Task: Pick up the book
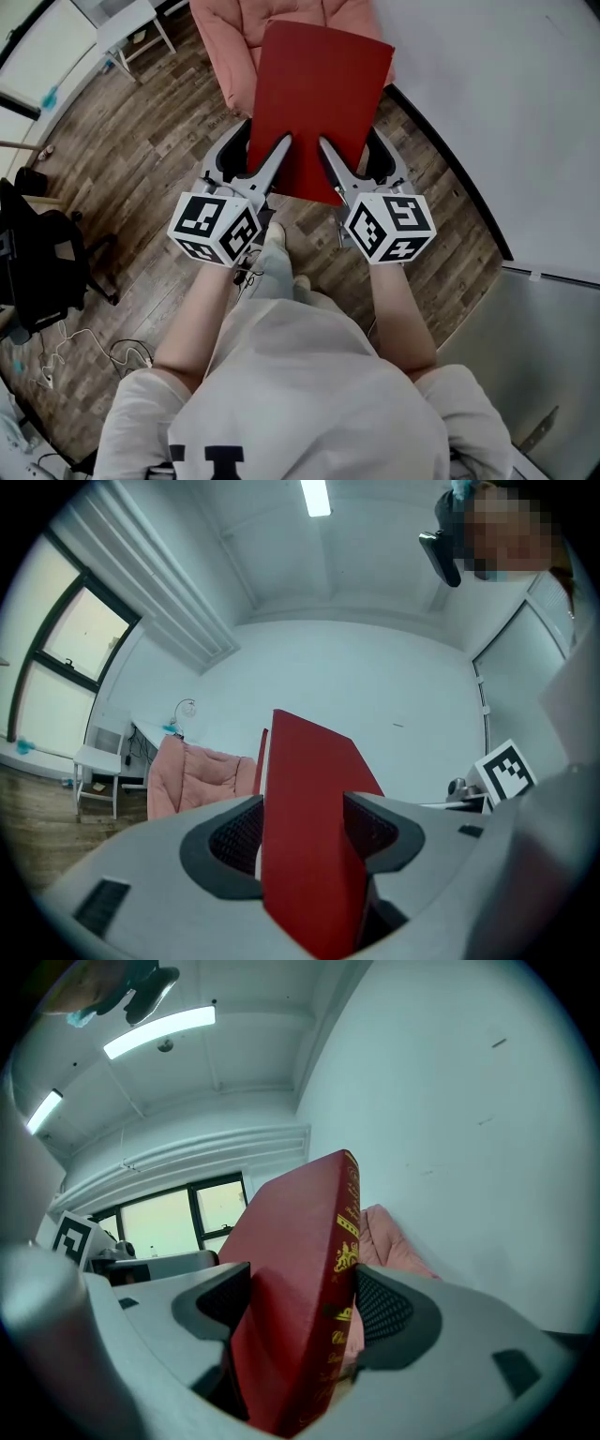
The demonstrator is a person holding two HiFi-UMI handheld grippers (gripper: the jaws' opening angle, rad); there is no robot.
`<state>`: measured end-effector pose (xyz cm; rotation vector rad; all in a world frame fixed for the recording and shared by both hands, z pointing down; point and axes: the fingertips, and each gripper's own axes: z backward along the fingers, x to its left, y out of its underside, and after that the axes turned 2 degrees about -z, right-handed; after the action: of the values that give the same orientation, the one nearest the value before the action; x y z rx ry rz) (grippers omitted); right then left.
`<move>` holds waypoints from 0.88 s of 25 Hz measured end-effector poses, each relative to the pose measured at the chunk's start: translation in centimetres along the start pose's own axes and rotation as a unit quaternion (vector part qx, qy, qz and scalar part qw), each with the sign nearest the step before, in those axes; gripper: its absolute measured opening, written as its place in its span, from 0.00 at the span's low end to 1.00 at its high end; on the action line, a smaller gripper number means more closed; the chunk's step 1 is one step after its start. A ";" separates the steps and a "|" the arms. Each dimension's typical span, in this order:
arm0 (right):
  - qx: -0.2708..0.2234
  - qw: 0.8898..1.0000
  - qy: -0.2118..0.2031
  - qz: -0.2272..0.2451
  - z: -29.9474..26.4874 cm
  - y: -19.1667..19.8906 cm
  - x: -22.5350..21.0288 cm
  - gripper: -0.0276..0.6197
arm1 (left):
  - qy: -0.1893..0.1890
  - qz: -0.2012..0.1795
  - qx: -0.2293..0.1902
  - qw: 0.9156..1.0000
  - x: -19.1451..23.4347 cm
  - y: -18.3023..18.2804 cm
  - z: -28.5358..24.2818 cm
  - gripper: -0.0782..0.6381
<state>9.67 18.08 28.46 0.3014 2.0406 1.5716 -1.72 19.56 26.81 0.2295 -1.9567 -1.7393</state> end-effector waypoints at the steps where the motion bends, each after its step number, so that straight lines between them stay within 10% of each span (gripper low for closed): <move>1: 0.000 1.000 -0.001 -0.001 0.8 0.2 0.4 0.57 | -0.001 0.000 -0.001 1.000 -0.5 0.0 0.8 0.47; 22: -0.013 1.000 0.007 0.023 3.0 0.2 5.5 0.58 | 0.009 -0.008 -0.012 1.000 0.0 -1.2 5.9 0.46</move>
<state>6.66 23.26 26.59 0.3309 2.0348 1.6303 -4.75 24.54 25.35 0.2520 -1.9249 -1.7649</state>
